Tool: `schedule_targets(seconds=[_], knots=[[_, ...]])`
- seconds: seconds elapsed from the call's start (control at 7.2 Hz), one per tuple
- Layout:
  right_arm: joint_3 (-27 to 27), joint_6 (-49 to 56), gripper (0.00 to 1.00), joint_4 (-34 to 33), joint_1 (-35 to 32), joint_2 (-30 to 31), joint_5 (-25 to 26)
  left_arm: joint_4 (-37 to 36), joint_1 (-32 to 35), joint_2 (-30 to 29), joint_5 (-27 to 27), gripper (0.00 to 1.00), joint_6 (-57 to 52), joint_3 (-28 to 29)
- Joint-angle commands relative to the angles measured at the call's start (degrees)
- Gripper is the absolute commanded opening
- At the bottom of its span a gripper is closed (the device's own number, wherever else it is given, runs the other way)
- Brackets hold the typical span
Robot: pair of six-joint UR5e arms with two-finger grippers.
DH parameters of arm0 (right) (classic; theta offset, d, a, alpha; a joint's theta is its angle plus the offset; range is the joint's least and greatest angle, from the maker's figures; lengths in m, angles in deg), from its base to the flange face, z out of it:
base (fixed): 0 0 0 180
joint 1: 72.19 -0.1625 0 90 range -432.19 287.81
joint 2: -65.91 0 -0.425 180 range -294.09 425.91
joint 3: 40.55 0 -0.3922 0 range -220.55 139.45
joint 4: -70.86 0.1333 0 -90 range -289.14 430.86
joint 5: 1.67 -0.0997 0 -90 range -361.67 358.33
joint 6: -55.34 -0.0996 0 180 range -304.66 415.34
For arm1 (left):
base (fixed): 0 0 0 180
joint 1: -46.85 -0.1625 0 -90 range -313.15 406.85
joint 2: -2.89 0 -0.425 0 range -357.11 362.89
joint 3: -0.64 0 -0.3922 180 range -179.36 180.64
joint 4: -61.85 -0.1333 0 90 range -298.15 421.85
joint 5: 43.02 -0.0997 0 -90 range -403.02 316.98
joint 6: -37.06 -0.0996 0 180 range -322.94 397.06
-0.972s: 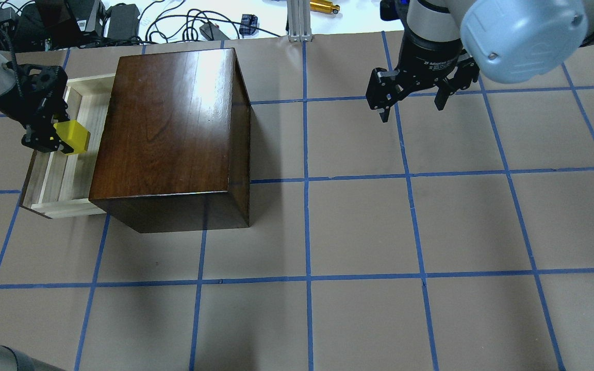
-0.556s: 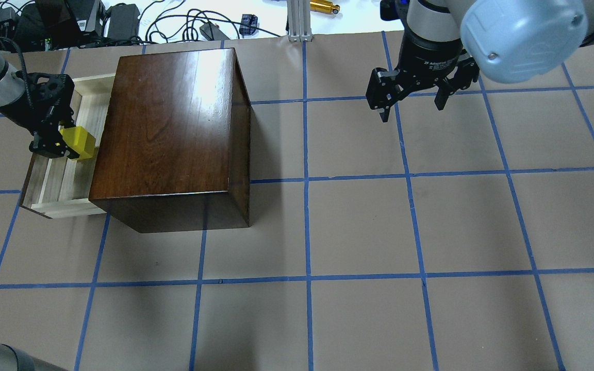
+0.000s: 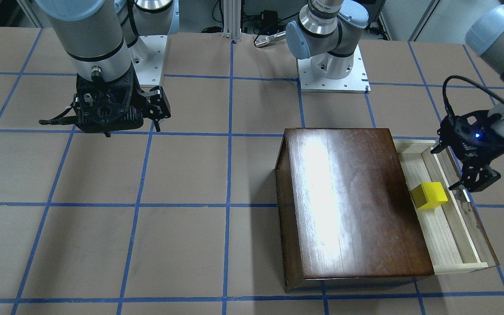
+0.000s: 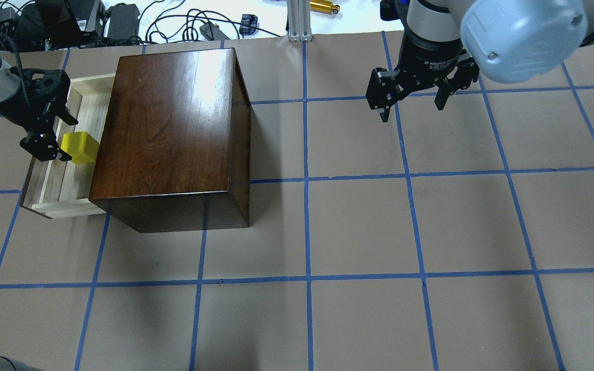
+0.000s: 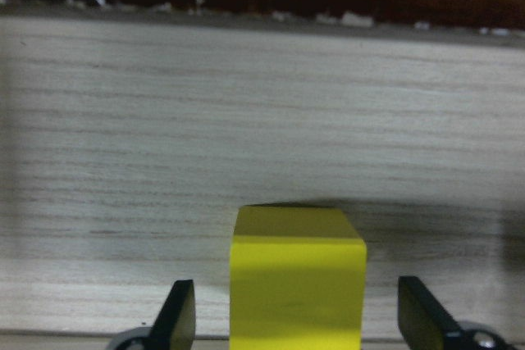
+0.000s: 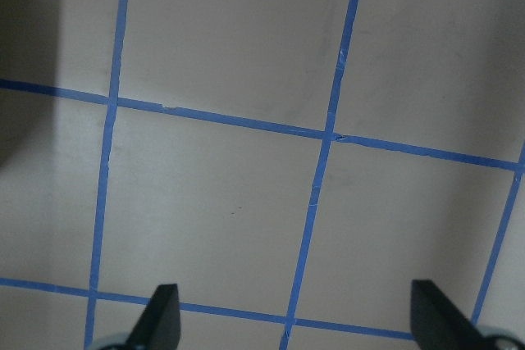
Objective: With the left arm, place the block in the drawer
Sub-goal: 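Lower the cube into the drawer and open the left gripper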
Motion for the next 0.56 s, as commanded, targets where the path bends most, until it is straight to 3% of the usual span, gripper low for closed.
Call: schedule_targets(seconds=[0.0, 0.42], knots=[[0.00, 0.05, 1.00, 0.00, 0.00, -0.01, 0.00, 10.11, 0.28, 7.23, -0.47, 1.00, 13.14, 2.18], [0.00, 0.05, 1.00, 0.00, 0.00, -0.01, 0.00, 11.38, 3.33, 11.74, -0.20, 1.00, 40.70, 0.16]])
